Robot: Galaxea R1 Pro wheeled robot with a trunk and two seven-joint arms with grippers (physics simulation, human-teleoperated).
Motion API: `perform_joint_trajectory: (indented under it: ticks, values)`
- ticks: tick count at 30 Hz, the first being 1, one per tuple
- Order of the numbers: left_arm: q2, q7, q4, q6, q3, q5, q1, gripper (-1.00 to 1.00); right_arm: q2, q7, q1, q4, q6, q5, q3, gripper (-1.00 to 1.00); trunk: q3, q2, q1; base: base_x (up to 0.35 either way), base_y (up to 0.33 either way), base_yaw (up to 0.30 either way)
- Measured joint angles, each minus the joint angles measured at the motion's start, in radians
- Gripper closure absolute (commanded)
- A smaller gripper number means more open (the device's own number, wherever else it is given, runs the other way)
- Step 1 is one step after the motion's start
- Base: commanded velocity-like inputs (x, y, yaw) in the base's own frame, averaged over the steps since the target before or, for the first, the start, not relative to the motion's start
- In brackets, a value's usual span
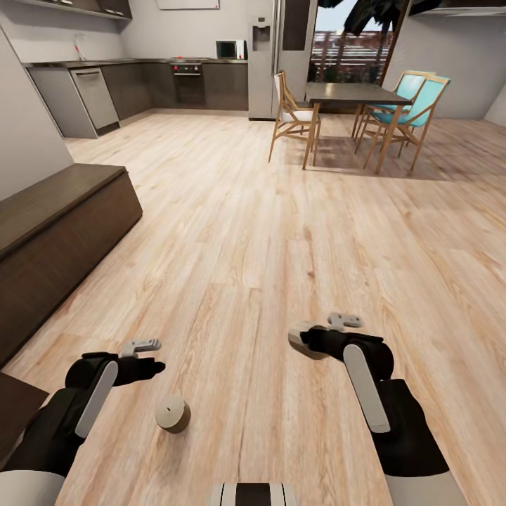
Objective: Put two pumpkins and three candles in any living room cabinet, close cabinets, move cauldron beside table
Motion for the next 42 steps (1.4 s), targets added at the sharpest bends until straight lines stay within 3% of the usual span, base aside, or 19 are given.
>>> perform_joint_trajectory:
  ticks: [4,7,22,24,26,29,31,38,42]
  values:
    - [-0.001,0.000,0.025,0.000,-0.001,0.000,-0.001,-1.00,-0.004,0.117,0.000,0.000,-0.002,-0.046,-0.005,1.00,-0.008,0.000,0.001,0.001,0.000,0.000]
    - [-0.001,0.000,0.035,0.000,-0.001,0.000,-0.001,-1.00,-0.006,0.160,0.000,-0.001,0.000,-0.042,-0.008,1.00,-0.019,-0.001,0.002,0.000,0.000,0.000]
    - [-0.008,-0.005,0.042,0.000,-0.001,0.001,-0.001,-1.00,-0.005,0.191,0.000,-0.002,0.000,-0.052,-0.003,1.00,-0.077,-0.005,0.009,0.000,0.000,0.000]
    - [-0.008,-0.006,0.042,0.000,0.000,0.002,-0.001,-1.00,-0.004,0.192,0.000,-0.002,0.000,-0.079,-0.002,1.00,-0.085,-0.005,0.010,0.000,0.000,0.000]
    - [-0.009,-0.007,0.042,0.000,0.000,0.004,-0.001,-1.00,-0.008,0.193,0.000,-0.002,0.000,-0.136,-0.003,1.00,-0.093,-0.006,0.011,0.000,0.000,0.000]
    - [-0.009,-0.007,0.042,0.000,0.000,0.006,-0.001,-1.00,-0.014,0.192,0.000,-0.002,0.000,-0.261,-0.003,1.00,-0.104,-0.006,0.012,0.000,0.000,0.000]
    - [-0.009,-0.008,0.038,0.000,0.001,0.008,-0.001,-1.00,-0.016,0.192,0.000,-0.002,0.000,-0.300,-0.004,1.00,-0.112,-0.007,0.013,0.000,0.000,0.000]
    - [-0.009,-0.007,0.033,0.000,0.002,0.009,0.000,-1.00,-0.029,0.196,0.000,-0.002,0.000,-0.352,-0.005,1.00,-0.139,-0.008,0.016,0.000,0.000,0.000]
    - [-0.009,-0.007,0.030,0.000,0.003,0.010,0.000,-1.00,-0.038,0.298,0.000,-0.002,-0.001,-0.368,-0.008,1.00,-0.139,-0.008,0.016,0.000,0.000,0.000]
